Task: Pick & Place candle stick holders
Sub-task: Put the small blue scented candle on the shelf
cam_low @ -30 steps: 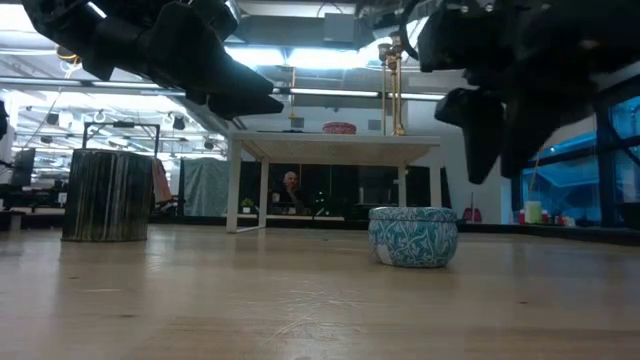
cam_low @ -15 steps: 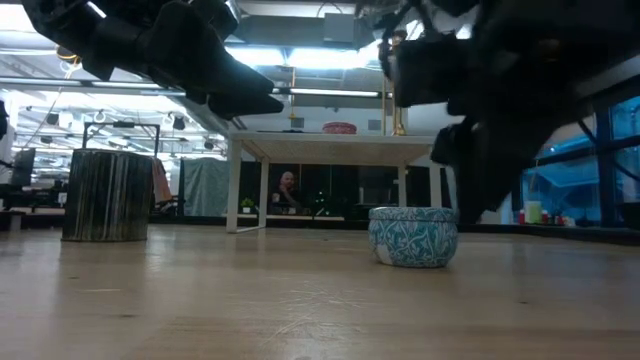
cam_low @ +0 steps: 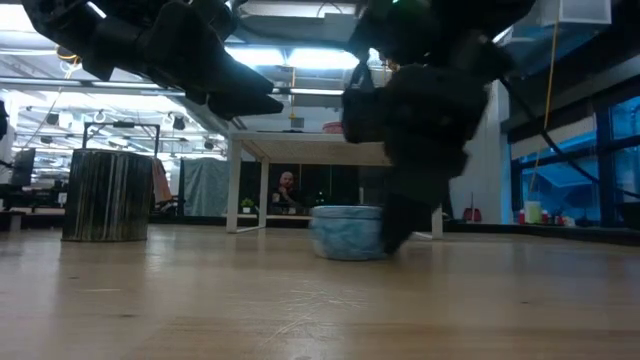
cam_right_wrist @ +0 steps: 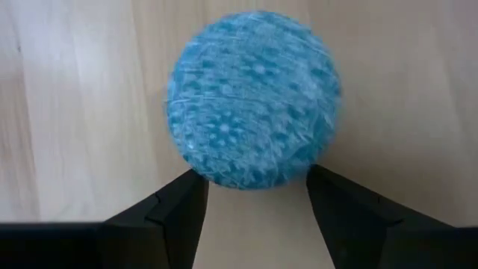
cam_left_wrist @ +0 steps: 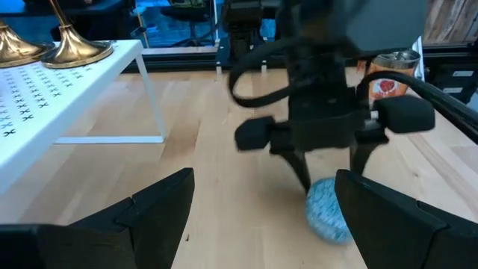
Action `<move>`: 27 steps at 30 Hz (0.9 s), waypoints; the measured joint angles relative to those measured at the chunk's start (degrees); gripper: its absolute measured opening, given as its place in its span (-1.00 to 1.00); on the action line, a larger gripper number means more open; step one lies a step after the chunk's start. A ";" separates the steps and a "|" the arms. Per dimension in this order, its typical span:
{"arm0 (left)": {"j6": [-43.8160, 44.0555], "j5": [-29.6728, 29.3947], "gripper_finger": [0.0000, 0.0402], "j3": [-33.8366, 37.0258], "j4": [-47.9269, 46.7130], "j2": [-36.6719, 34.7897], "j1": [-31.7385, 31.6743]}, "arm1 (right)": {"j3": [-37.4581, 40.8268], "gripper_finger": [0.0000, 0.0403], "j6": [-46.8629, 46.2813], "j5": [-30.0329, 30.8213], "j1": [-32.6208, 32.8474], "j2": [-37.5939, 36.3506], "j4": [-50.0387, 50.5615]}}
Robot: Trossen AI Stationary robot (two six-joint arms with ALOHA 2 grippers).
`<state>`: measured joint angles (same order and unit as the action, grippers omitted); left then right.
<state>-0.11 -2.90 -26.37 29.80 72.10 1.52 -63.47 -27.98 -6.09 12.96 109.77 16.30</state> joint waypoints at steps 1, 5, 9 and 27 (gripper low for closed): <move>0.23 0.00 0.60 0.00 0.01 0.00 0.00 | -0.01 0.15 1.09 -0.44 -0.73 0.27 -0.99; 0.91 0.00 0.60 0.00 -0.03 0.00 0.00 | 0.00 0.15 6.10 0.05 -3.50 0.25 -4.22; 0.90 0.00 0.60 0.00 -0.02 0.00 0.00 | 0.00 0.15 9.61 0.11 -6.02 0.05 -6.65; 4.80 0.90 0.60 -0.41 -0.73 0.00 -0.02 | 12.63 0.15 15.97 7.94 0.68 -20.62 -8.48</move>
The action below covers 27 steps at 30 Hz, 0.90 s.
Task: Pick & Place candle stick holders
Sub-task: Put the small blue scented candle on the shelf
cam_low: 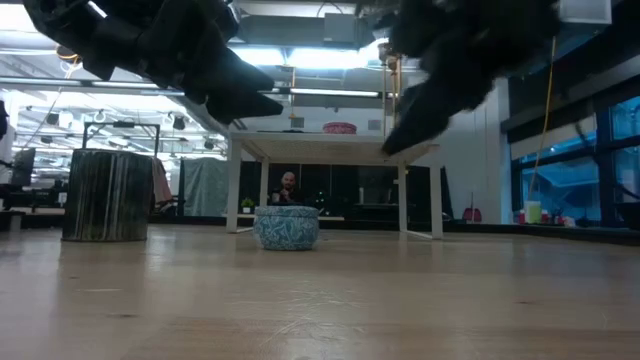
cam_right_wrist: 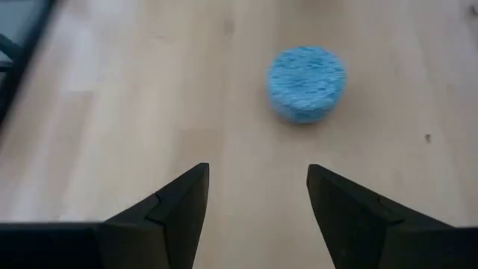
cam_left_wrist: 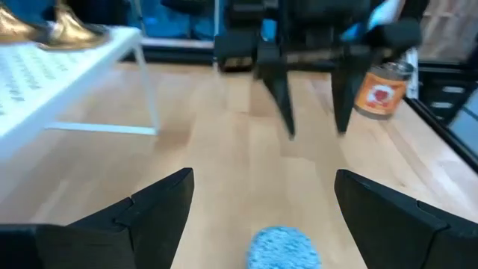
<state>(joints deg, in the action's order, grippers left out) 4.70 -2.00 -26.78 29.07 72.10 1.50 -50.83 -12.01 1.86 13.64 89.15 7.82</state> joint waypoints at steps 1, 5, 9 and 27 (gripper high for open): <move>0.34 0.96 0.60 -0.85 -1.53 0.00 0.00 | 2.47 0.15 -0.90 0.46 0.90 -2.61 -1.54; -0.69 1.25 0.60 -7.25 -13.45 0.06 0.12 | 13.21 0.15 -1.50 1.25 2.78 -11.91 -11.62; -2.25 -2.79 0.60 -13.22 -24.00 0.59 0.91 | 24.48 0.15 -1.37 0.02 2.92 -18.65 -23.28; 6.87 -7.99 0.60 -18.60 -25.46 0.57 1.04 | 50.39 0.15 9.69 -9.38 -3.02 -35.86 -46.50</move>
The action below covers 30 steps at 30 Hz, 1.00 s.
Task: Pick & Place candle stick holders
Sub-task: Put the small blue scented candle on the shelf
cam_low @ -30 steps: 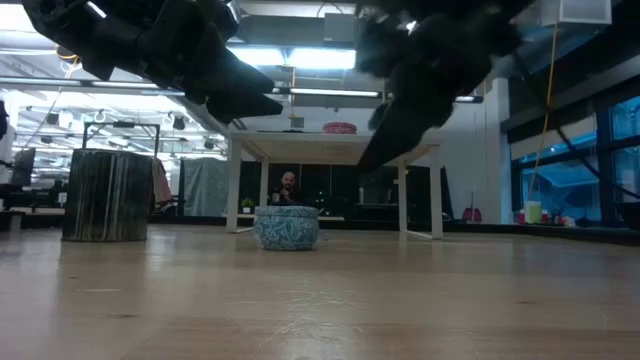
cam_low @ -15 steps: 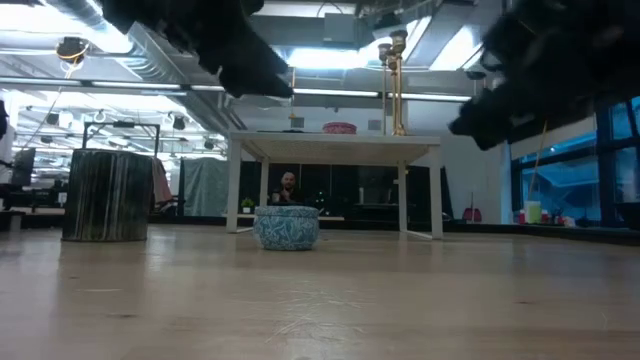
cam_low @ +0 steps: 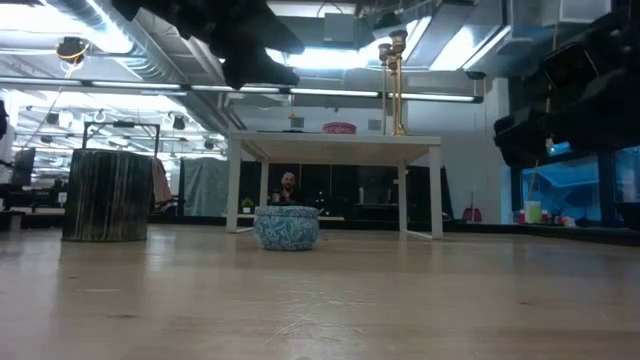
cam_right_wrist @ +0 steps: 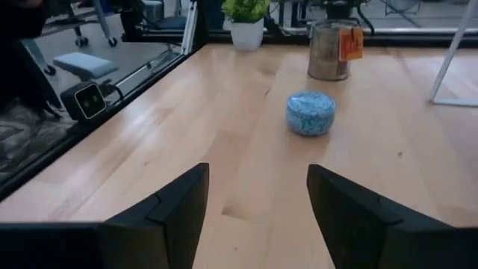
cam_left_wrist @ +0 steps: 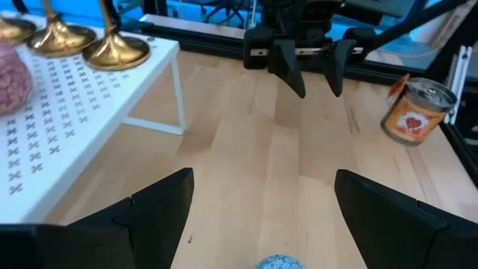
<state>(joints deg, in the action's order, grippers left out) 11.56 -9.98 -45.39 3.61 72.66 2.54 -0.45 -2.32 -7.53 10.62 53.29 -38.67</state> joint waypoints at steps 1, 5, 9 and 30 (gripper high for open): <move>0.68 -0.01 0.60 0.00 -0.04 0.00 -0.14 | 0.00 0.15 1.21 -1.05 -0.78 -0.87 0.72; 1.69 1.20 0.60 -0.02 -0.63 0.00 -0.93 | -0.04 0.15 4.60 -2.94 -4.54 -4.26 7.35; 2.36 2.48 0.60 -0.02 -2.03 0.00 -1.63 | -0.04 0.15 6.82 -3.08 -8.02 -9.17 14.90; -3.25 2.57 0.60 -14.01 -28.16 8.21 0.11 | -0.09 0.15 13.40 7.90 -16.82 -34.53 38.01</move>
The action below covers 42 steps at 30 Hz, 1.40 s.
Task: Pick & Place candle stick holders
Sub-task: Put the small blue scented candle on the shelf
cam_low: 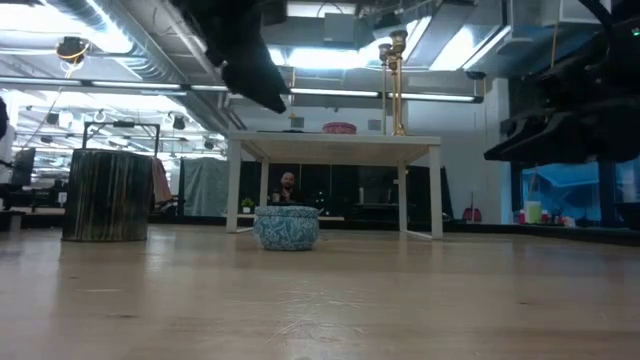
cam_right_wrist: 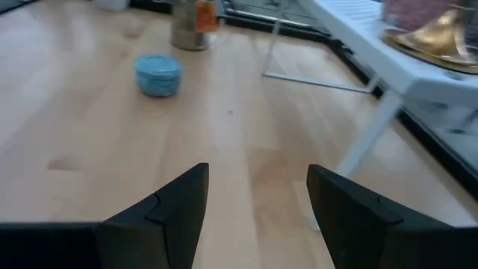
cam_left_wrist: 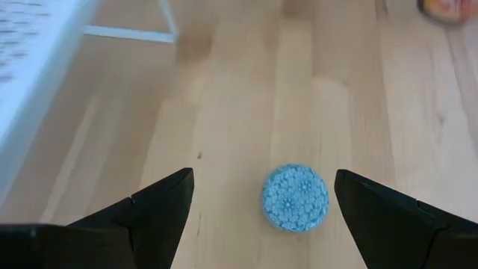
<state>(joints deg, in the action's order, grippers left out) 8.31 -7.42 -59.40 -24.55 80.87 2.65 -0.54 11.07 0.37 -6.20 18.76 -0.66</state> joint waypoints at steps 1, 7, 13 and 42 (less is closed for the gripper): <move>-1.12 0.47 0.60 -1.27 -0.96 1.47 0.23 | 0.00 0.15 0.22 0.39 -0.24 -0.35 0.09; -7.36 6.40 0.60 -7.15 -2.76 9.20 0.67 | -0.01 0.15 0.32 -0.33 -0.50 -0.65 0.14; -7.44 8.96 0.60 -11.47 -6.19 14.75 1.58 | -0.01 0.15 -0.67 -0.40 -0.50 -0.32 0.14; -7.60 3.52 0.61 -12.45 -9.59 21.25 3.09 | -0.02 0.15 -1.60 -0.51 -0.45 -0.32 0.09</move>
<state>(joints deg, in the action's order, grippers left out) 0.71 -3.89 -71.85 -34.14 102.13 5.74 -0.56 9.47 -0.14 -6.66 18.44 -0.58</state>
